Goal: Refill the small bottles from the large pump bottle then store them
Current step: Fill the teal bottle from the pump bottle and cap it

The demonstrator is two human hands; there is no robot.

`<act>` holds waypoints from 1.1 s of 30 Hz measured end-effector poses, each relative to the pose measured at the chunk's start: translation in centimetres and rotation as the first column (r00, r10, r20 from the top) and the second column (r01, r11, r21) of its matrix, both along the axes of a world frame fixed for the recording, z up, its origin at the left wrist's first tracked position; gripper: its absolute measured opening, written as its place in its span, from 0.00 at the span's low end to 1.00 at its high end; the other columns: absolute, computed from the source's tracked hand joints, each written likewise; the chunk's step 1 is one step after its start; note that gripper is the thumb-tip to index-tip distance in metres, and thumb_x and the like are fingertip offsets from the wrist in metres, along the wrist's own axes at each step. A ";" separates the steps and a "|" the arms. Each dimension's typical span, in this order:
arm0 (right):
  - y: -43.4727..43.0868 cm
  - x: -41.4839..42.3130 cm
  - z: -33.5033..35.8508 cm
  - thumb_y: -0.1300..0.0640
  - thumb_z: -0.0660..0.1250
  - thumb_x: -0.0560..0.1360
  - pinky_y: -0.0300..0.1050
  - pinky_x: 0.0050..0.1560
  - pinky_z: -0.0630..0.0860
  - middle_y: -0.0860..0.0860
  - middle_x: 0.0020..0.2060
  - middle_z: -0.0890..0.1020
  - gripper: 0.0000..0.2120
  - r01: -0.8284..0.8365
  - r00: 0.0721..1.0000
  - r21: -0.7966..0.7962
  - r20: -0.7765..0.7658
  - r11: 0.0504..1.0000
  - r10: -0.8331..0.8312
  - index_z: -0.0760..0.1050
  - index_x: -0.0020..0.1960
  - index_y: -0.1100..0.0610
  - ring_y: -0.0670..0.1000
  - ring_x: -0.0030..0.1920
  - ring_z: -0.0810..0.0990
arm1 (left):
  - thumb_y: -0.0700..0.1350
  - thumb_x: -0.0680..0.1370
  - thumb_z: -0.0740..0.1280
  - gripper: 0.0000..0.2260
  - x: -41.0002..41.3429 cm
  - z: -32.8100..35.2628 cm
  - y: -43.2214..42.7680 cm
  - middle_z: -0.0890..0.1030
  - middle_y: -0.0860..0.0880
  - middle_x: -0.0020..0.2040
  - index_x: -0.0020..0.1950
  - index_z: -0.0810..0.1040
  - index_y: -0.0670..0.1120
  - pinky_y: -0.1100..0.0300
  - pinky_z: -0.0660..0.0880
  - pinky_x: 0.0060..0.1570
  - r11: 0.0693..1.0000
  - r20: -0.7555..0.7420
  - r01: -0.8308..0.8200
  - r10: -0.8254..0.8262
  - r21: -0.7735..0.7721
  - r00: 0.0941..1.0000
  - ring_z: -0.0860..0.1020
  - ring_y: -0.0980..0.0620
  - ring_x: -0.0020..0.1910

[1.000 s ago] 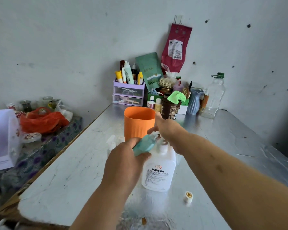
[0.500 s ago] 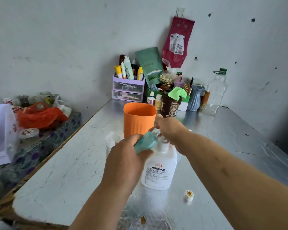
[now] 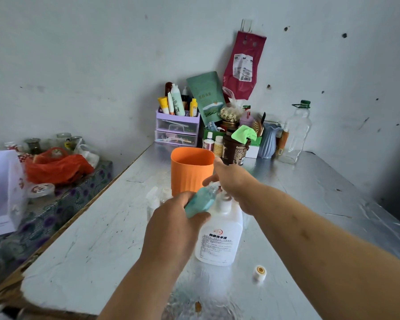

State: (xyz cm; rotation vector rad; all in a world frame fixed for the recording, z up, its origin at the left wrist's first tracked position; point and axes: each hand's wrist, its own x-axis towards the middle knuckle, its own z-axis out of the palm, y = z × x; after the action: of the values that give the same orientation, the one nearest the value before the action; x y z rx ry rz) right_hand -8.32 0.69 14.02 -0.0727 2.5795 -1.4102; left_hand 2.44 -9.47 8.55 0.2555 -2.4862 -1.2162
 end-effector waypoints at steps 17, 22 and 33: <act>0.3 -0.5 -0.6 0.62 0.50 0.82 0.45 0.41 0.67 0.67 0.60 0.76 0.18 -0.115 0.977 0.230 -0.148 0.966 0.152 0.71 0.64 0.68 0.54 0.44 0.69 | 0.52 0.74 0.72 0.17 -0.6 -0.2 -0.1 0.82 0.57 0.53 0.63 0.77 0.57 0.53 0.79 0.51 1.000 -0.012 -0.004 0.004 0.026 1.000 0.80 0.55 0.50; -0.1 -0.4 -1.2 0.62 0.49 0.82 0.50 0.50 0.68 0.67 0.61 0.75 0.18 -0.098 0.989 0.254 -0.085 0.962 0.123 0.71 0.65 0.67 0.55 0.48 0.67 | 0.51 0.74 0.73 0.18 -0.6 -0.6 -0.2 0.82 0.56 0.53 0.63 0.77 0.56 0.50 0.79 0.51 0.999 0.016 -0.013 0.012 0.030 1.000 0.81 0.53 0.49; 0.0 0.9 0.5 0.47 0.47 0.83 0.42 0.32 0.64 0.54 0.46 0.82 0.27 -0.009 1.000 0.010 0.030 1.000 0.008 0.80 0.54 0.62 0.49 0.35 0.71 | 0.52 0.75 0.72 0.17 0.0 0.3 0.1 0.82 0.57 0.53 0.63 0.77 0.57 0.51 0.79 0.52 1.000 0.003 -0.006 0.006 0.022 1.000 0.80 0.55 0.49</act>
State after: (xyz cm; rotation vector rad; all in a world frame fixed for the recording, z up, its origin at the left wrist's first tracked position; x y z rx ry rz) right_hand -7.39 0.73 14.48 -0.0603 2.5590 -1.3839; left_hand 2.47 -9.35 8.85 0.2711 -2.4742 -1.2423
